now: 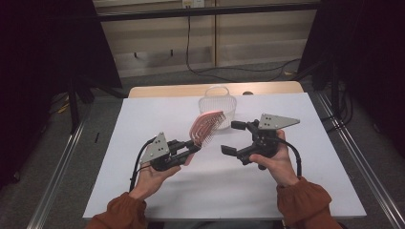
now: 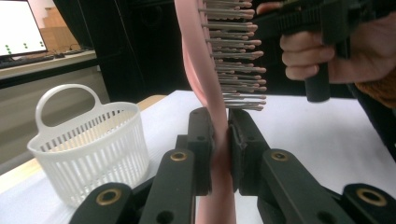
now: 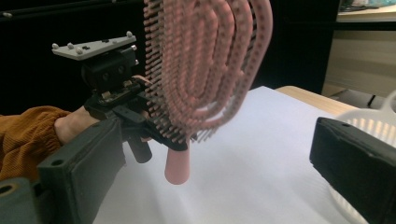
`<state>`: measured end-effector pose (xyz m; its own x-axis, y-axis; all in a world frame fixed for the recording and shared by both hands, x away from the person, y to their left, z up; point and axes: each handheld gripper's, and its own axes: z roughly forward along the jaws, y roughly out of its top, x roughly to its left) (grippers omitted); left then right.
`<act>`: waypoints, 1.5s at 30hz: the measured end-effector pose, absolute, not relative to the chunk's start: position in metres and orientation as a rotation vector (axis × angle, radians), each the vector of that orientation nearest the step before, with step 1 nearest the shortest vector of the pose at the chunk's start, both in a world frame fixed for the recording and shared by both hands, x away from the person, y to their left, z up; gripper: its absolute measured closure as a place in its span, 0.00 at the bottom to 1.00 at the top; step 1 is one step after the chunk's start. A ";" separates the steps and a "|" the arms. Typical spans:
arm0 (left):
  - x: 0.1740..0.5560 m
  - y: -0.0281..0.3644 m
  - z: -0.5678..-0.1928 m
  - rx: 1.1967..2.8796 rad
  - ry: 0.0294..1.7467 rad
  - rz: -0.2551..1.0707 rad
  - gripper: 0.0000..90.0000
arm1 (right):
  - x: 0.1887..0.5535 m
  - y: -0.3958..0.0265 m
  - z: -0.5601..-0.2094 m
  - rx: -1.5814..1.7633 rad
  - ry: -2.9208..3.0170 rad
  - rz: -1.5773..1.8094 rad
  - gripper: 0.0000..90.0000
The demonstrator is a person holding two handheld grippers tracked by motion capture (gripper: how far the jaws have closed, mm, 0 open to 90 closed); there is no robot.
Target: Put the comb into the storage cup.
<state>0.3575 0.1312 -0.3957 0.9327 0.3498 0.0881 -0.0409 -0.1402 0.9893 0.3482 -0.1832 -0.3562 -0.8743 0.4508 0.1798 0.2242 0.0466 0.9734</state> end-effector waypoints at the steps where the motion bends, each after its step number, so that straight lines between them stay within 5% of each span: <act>1: 0.357 0.134 -0.396 1.680 0.243 0.335 0.89 | 0.349 -0.181 -0.355 0.693 2.143 1.943 0.03; 23: 0.351 0.144 -0.407 1.676 0.247 0.290 0.89 | 0.373 -0.146 -0.344 0.508 2.137 2.093 0.08; 38: 0.356 0.139 -0.414 1.696 0.242 0.221 0.89 | 0.379 -0.144 -0.353 0.445 2.149 2.174 0.37; 45: 0.358 0.132 -0.419 1.708 0.225 0.167 0.89 | 0.379 -0.145 -0.354 0.398 2.163 2.186 0.42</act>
<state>0.3584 0.1319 -0.4186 0.9696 0.2440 -0.0182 0.0539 -0.1402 0.9887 0.3788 -0.1449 -0.3539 -0.9663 0.2074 0.1524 0.1502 -0.0262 0.9883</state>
